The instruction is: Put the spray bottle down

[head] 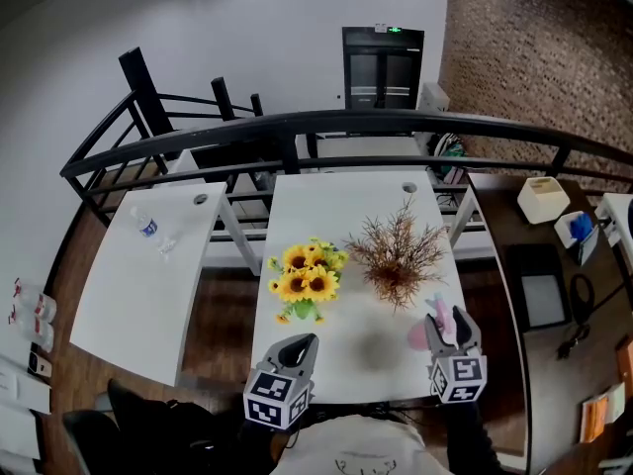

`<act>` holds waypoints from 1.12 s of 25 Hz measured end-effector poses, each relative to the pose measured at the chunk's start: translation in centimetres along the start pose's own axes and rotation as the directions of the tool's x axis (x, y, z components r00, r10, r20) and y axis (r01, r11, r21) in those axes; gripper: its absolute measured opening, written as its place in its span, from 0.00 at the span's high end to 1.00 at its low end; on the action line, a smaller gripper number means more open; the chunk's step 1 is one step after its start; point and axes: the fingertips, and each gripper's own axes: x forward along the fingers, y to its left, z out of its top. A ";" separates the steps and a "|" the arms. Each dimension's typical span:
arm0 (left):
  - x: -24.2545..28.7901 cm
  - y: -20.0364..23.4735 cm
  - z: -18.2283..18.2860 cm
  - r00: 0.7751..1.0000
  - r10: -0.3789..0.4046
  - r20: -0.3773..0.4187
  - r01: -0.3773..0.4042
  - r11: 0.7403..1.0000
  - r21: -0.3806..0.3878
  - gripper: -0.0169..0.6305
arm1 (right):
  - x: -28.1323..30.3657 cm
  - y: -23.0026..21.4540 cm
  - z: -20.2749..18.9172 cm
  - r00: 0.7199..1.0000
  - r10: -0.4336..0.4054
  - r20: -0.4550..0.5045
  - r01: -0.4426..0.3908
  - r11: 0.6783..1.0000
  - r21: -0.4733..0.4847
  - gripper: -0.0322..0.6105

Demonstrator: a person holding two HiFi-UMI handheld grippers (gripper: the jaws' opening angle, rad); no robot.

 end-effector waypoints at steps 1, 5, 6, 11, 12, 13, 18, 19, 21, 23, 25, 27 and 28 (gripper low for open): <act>0.0 0.0 -0.1 1.000 -0.001 -0.001 0.001 1.000 -0.001 0.97 | -0.8 -0.3 -0.2 1.000 -0.010 0.005 0.010 1.000 0.020 0.58; 0.2 -0.1 -0.1 1.000 -0.006 -0.005 0.006 1.000 -0.002 0.97 | -3.9 -2.2 0.4 0.996 -0.070 0.056 0.065 0.993 0.096 0.58; 0.3 -0.1 -0.1 1.000 -0.009 -0.006 0.009 1.000 0.000 0.97 | -4.6 -2.7 1.0 0.993 -0.087 0.077 0.079 0.991 0.109 0.58; 0.8 -0.5 0.1 1.000 -0.023 -0.007 0.023 1.000 0.008 0.97 | -6.4 -3.5 5.2 0.979 -0.108 0.174 0.089 0.989 0.114 0.94; 0.8 -0.6 0.1 1.000 -0.027 -0.006 0.027 1.000 0.009 0.97 | -6.6 -3.2 6.0 0.977 -0.095 0.188 0.076 0.991 0.108 0.94; 0.8 -0.7 0.2 1.000 -0.030 -0.005 0.030 0.999 0.010 0.97 | -6.7 -2.9 6.5 0.977 -0.080 0.197 0.060 0.993 0.103 0.94; 0.7 -1.0 0.2 0.999 -0.035 -0.003 0.035 0.999 0.013 0.97 | -6.6 -0.1 6.5 0.985 0.025 0.169 -0.039 0.996 0.077 0.94; 0.7 -1.0 0.3 0.999 -0.034 -0.003 0.035 0.999 0.013 0.97 | -6.5 0.9 6.2 0.986 0.059 0.155 -0.071 0.995 0.074 0.94; 0.6 -1.0 0.3 0.999 -0.032 -0.002 0.032 0.999 0.013 0.97 | -6.3 3.0 5.3 0.984 0.127 0.126 -0.138 0.987 0.079 0.94; 0.6 -1.0 0.3 0.999 -0.033 -0.001 0.033 0.999 0.012 0.97 | -6.0 5.1 4.1 0.978 0.186 0.094 -0.194 0.976 0.094 0.94; 0.5 -1.1 0.4 0.999 -0.037 -0.001 0.037 0.999 0.013 0.97 | -5.6 6.9 2.9 0.970 0.237 0.062 -0.242 0.964 0.112 0.94; 0.5 -1.3 0.5 0.999 -0.042 -0.001 0.042 0.999 0.015 0.97 | -5.4 8.3 2.1 0.960 0.277 0.038 -0.279 0.952 0.126 0.94; 0.4 -1.4 0.4 0.999 -0.044 -0.001 0.044 0.999 0.015 0.97 | -5.3 8.9 1.8 0.956 0.293 0.031 -0.294 0.947 0.131 0.94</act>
